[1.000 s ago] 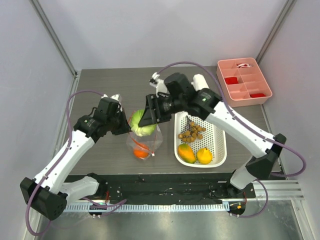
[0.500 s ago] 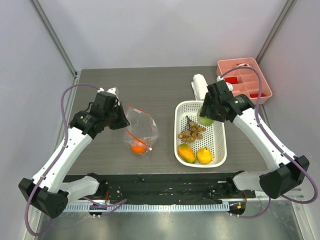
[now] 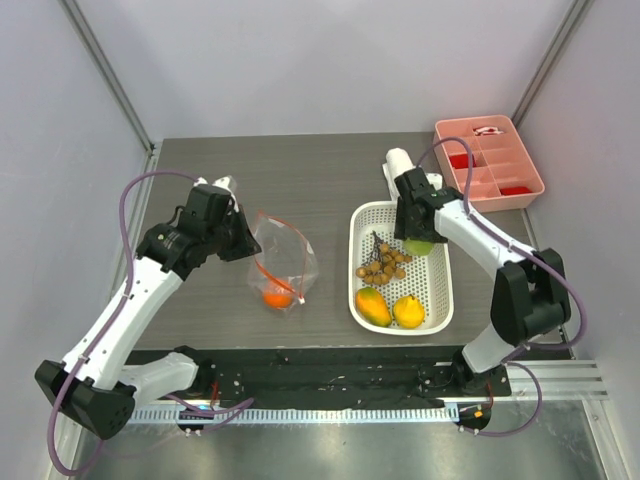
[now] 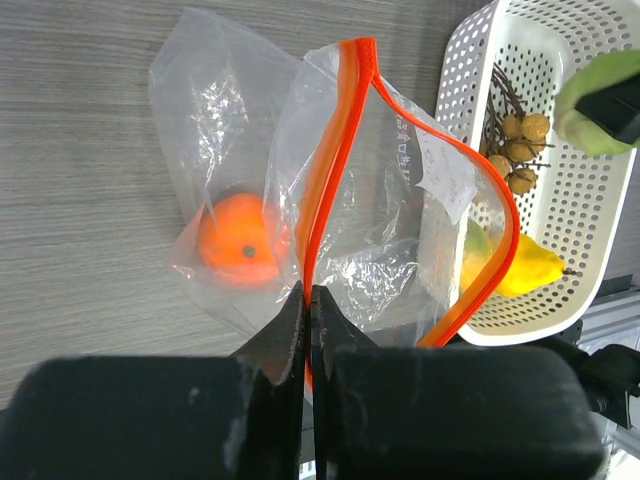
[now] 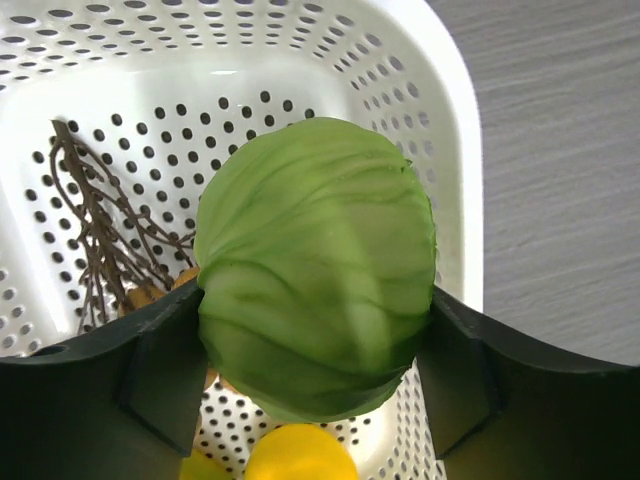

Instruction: Open the zip-top bag and remove the fake food

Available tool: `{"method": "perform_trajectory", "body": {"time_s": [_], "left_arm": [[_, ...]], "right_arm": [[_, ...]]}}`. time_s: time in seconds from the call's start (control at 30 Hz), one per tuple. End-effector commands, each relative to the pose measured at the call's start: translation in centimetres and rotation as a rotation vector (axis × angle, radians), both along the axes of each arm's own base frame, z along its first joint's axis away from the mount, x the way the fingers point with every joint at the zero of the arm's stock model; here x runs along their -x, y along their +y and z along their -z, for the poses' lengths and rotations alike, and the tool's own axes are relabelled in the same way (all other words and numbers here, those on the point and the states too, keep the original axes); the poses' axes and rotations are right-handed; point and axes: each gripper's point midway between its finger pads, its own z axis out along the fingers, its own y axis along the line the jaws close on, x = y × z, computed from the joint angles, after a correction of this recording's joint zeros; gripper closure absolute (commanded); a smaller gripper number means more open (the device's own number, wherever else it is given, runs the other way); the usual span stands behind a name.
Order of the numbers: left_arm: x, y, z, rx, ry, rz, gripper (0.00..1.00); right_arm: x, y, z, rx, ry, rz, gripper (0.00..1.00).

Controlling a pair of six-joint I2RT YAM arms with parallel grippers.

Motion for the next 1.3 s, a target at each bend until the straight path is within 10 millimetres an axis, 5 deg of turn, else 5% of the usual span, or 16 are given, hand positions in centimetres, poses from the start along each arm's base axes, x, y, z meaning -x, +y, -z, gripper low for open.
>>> {"method": "perform_trajectory", "body": {"time_s": [0.0,0.07,0.23,0.33,0.5,0.6,0.63,0.73,0.77,0.87,0.9,0.97,1.03,1.2,1.27], "left_arm": [[-0.2,-0.5,-2.7,0.055,-0.055,0.005,1.0],[-0.5,-0.6,-3.2,0.061,-0.06,0.005,1.0],[-0.8,-1.1,-4.8,0.091,-0.086,0.009,1.0],[-0.9,-1.3,-4.8,0.1,-0.086,0.014,1.0],[-0.8,-1.5,-4.8,0.12,-0.089,0.015,1.0],[-0.6,-1.6,-4.6,0.122,-0.077,0.022,1.0],[-0.5,-1.6,-4.7,0.124,-0.078,0.021,1.0],[-0.4,-1.7,-4.7,0.134,-0.08,0.026,1.0],[-0.4,-1.8,-4.6,0.133,-0.075,0.03,1.0],[-0.4,-2.0,-4.8,0.145,-0.075,0.033,1.0],[-0.5,-2.1,-4.9,0.151,-0.077,0.032,1.0],[-0.6,-2.3,-5.3,0.171,-0.086,0.028,0.99],[-0.8,-2.5,-5.6,0.181,-0.093,0.03,1.0],[-1.1,-2.8,-5.8,0.193,-0.091,0.033,1.0],[-1.1,-2.8,-6.0,0.194,-0.098,0.03,1.0]], "right_arm": [[-2.8,0.3,-2.2,0.033,-0.055,-0.02,0.15],[-2.4,-0.2,-2.8,0.058,-0.038,-0.012,0.12],[-0.7,0.3,-8.7,0.075,-0.079,-0.04,0.07],[1.0,-0.6,-10.6,0.105,-0.064,-0.031,0.0],[1.4,0.7,-8.7,0.042,-0.047,-0.108,0.0],[1.0,1.8,-9.5,0.001,-0.058,-0.11,0.0],[1.0,2.9,-10.5,-0.031,-0.079,-0.139,0.0],[1.8,10.4,-16.4,-0.238,-0.214,-0.333,0.03],[2.9,14.8,-19.3,-0.371,-0.249,-0.413,0.04],[4.4,21.8,-24.6,-0.611,-0.328,-0.508,0.17],[5.3,24.3,-24.7,-0.661,-0.308,-0.537,0.23],[5.5,27.0,-25.8,-0.751,-0.317,-0.53,0.49],[6.4,30.0,-24.7,-0.806,-0.264,-0.519,0.73],[6.7,33.4,-21.7,-0.761,-0.196,-0.433,0.99],[7.1,33.6,-20.5,-0.713,-0.163,-0.403,0.99]]}}
